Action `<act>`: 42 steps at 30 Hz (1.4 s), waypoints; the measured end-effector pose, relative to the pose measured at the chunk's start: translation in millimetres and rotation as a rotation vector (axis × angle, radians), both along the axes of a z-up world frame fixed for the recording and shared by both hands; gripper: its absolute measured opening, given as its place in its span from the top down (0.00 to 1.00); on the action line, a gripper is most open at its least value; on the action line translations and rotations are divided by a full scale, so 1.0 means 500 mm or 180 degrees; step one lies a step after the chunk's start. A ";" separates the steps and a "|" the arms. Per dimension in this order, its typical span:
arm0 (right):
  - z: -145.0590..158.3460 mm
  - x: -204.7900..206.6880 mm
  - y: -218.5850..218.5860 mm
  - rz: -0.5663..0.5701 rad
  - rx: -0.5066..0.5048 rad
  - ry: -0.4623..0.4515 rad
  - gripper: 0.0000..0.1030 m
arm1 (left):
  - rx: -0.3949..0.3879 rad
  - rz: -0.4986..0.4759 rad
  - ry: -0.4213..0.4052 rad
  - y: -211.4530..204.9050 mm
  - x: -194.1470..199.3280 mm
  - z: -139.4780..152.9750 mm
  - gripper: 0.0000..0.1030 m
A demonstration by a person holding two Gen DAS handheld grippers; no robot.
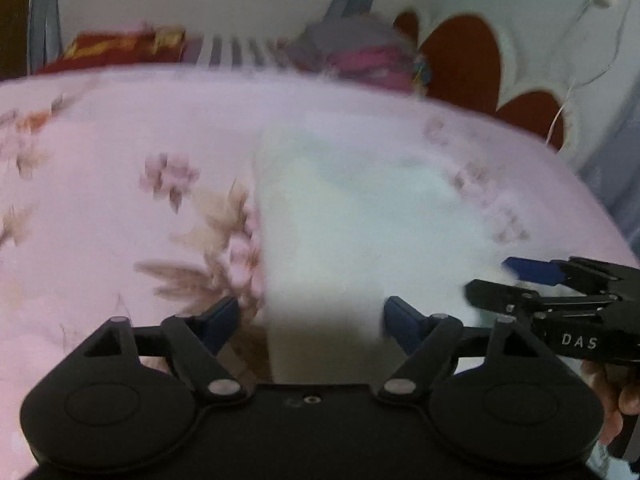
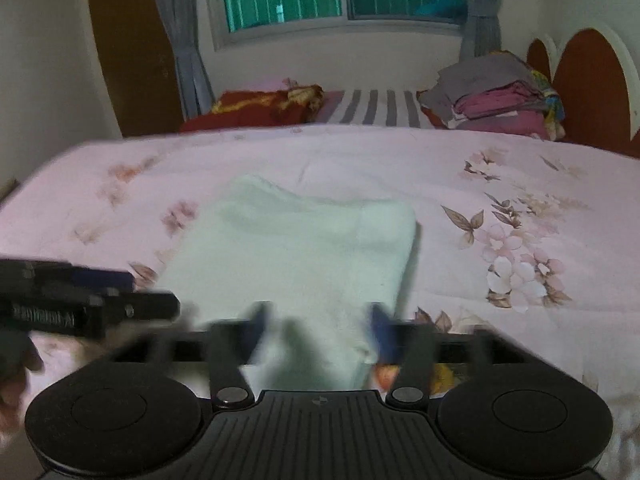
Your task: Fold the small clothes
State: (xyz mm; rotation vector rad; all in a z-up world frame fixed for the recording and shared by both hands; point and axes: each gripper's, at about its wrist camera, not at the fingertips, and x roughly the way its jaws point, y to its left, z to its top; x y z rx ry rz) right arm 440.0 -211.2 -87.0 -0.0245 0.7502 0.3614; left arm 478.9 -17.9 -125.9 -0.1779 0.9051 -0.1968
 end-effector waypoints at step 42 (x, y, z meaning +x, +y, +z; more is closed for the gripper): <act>-0.081 0.134 -0.154 -0.0215 0.1806 0.1379 0.60 | -0.0880 -0.0002 0.0399 0.041 0.084 -0.025 0.57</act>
